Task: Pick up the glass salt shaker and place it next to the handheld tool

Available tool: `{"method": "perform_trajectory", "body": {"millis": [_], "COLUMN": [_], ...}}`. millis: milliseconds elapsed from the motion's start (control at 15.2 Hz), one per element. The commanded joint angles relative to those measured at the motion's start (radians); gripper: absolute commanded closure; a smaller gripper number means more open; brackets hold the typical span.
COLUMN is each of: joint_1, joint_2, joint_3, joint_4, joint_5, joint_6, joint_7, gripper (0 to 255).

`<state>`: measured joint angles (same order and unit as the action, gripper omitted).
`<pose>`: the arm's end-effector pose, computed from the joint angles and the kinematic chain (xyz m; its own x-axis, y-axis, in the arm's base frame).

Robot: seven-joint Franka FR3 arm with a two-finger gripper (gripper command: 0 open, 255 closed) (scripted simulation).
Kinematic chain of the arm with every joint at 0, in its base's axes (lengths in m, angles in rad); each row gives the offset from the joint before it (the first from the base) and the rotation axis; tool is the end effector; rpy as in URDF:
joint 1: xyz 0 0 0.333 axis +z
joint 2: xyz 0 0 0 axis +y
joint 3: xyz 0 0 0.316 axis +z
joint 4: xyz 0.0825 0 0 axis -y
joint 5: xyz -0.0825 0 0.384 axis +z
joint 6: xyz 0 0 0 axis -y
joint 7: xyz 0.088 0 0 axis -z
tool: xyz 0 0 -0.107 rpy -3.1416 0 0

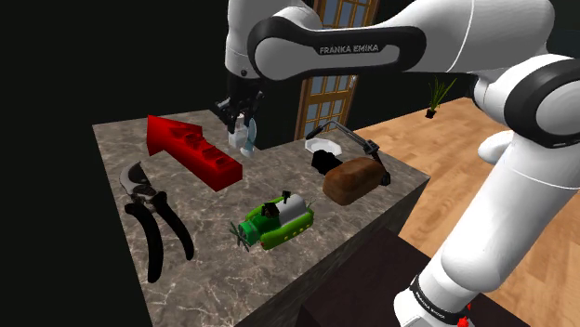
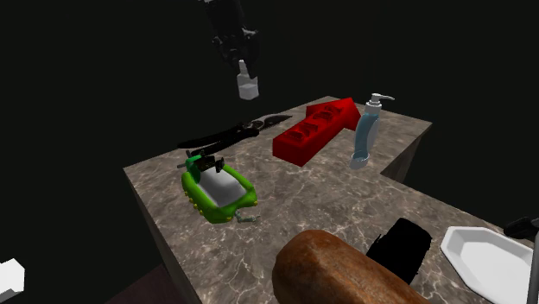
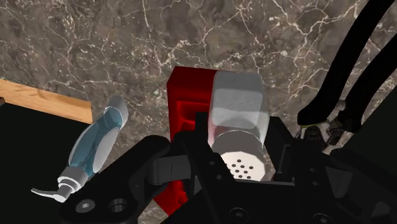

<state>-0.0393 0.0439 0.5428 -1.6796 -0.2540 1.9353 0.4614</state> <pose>0.5329 0.2670 0.5876 0.9512 0.1156 0.2863 0.0870 -0.9900 0.1107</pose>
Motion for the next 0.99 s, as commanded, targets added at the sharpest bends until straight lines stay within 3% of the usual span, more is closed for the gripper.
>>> {"method": "perform_trajectory", "body": {"millis": [0, 924], "joint_1": [-0.034, -0.174], "joint_2": [-0.054, -0.222], "joint_3": [-0.026, -0.244], "joint_4": [-0.063, -0.26], "joint_5": [0.042, 0.193], "joint_6": [0.031, 0.126], "joint_7": [-0.064, -0.456], "gripper": [255, 255]}}
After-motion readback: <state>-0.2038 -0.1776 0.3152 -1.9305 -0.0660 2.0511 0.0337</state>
